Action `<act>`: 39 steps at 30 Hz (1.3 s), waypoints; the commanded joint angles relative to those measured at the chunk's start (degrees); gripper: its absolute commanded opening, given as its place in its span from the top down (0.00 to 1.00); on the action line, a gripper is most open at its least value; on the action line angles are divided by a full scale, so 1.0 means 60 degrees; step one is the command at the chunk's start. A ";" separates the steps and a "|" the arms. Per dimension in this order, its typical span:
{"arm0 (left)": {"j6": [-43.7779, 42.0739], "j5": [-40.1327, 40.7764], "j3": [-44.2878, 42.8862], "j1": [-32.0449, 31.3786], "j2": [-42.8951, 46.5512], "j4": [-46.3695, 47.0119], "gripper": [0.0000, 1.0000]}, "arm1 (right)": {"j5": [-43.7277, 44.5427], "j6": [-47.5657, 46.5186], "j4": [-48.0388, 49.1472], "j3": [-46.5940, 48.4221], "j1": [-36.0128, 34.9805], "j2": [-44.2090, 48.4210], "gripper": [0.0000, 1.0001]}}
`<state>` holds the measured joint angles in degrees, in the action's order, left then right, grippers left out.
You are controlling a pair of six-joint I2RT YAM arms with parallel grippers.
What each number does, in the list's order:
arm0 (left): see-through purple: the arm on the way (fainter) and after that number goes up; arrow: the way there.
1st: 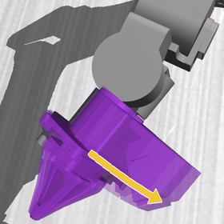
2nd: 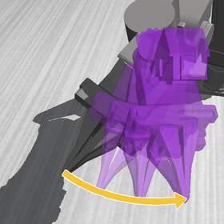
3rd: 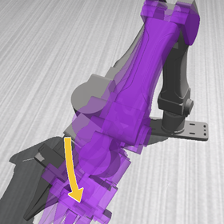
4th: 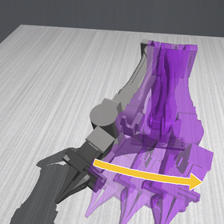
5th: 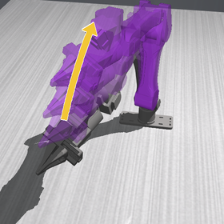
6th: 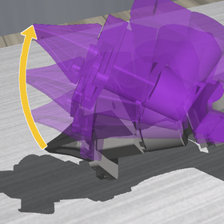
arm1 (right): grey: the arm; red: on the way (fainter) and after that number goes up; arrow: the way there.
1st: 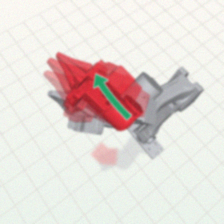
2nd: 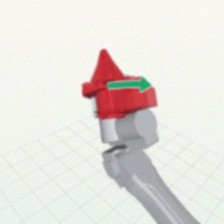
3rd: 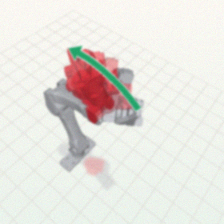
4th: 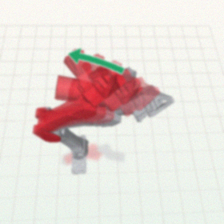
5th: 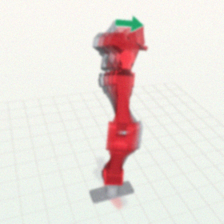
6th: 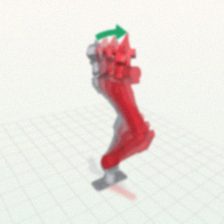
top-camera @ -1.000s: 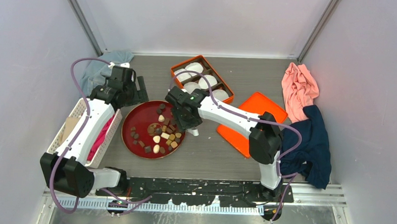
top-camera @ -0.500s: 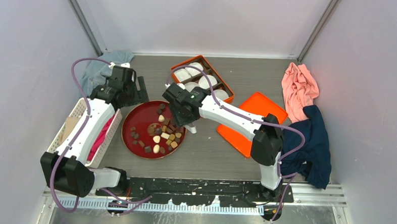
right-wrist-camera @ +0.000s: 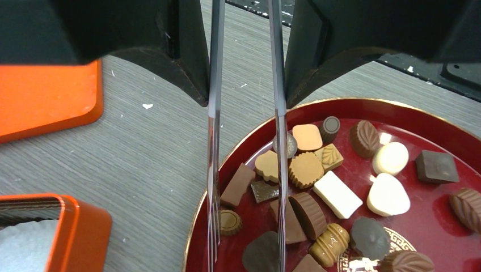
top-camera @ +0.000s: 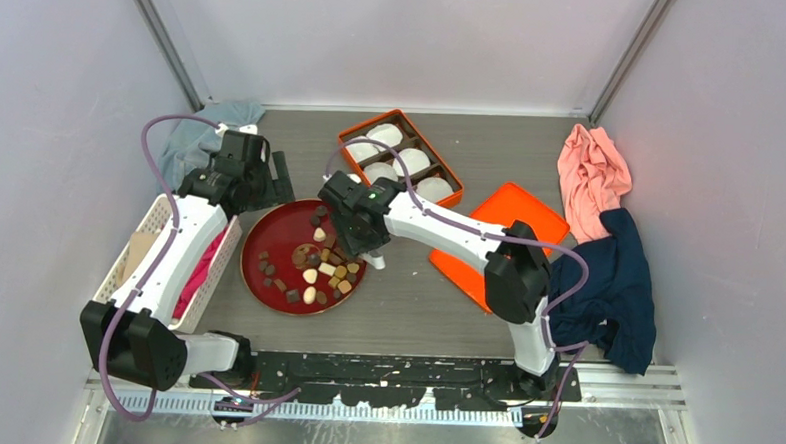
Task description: Pack the chocolate
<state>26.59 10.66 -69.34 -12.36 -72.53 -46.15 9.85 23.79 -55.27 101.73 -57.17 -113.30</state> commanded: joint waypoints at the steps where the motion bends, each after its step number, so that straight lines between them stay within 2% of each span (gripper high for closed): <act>1: 0.0032 -0.0047 -0.0069 0.0013 0.0104 0.0119 0.15 | -0.0144 -0.0121 0.0392 -0.0024 -0.0033 -0.0142 0.47; 19: 0.0116 -0.0070 0.0115 0.0011 0.0185 0.0190 0.16 | -0.0974 -0.0230 0.0096 0.0405 -0.0195 -0.0503 0.45; 28: 0.0179 -0.0176 0.0194 0.0013 0.0207 0.0243 0.16 | 0.0238 -0.0285 -0.0764 0.0589 -0.0183 -0.0747 0.47; 39: 0.0195 -0.0211 0.0269 0.0009 0.0245 0.0313 0.16 | 0.0209 -0.0405 -0.1251 0.0947 -0.0209 -0.0653 0.46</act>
<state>27.05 9.78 -67.81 -12.36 -72.51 -46.04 10.39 22.57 -61.17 103.48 -58.06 -119.28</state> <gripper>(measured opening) 0.844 0.538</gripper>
